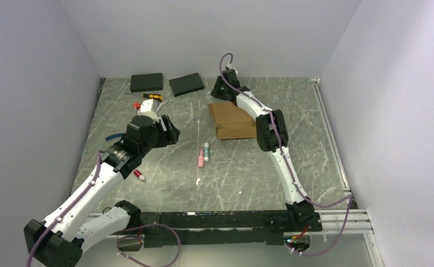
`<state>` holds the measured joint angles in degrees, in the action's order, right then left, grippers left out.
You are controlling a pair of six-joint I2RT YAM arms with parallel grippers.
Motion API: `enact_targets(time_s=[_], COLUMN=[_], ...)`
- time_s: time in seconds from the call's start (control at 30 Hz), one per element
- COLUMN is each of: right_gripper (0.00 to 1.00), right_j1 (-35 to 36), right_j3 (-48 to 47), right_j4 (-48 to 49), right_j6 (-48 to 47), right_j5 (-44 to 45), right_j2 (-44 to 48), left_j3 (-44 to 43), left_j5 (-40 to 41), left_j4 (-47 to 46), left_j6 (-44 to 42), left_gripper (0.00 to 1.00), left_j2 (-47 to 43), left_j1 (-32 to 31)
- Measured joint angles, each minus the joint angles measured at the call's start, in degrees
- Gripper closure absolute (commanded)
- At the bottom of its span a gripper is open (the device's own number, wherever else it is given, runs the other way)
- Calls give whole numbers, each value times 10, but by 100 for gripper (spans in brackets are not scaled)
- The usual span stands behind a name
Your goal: Fold the paper box
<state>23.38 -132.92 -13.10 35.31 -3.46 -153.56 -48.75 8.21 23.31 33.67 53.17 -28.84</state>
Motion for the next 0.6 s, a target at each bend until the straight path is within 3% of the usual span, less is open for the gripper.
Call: enact_targets(time_s=[0.23, 0.6], right_gripper=[82, 85], right_j1=[5, -6], right_j3=[-13, -6], right_j4=[-25, -36], right_j6=[5, 23], right_j5=[4, -6], right_j2=[-5, -1], left_j3=[0, 0], left_j5=[0, 0], left_j4=[12, 19], left_j6=[0, 0], left_gripper=[29, 29], left_j2=[-16, -35], left_j1=[0, 0])
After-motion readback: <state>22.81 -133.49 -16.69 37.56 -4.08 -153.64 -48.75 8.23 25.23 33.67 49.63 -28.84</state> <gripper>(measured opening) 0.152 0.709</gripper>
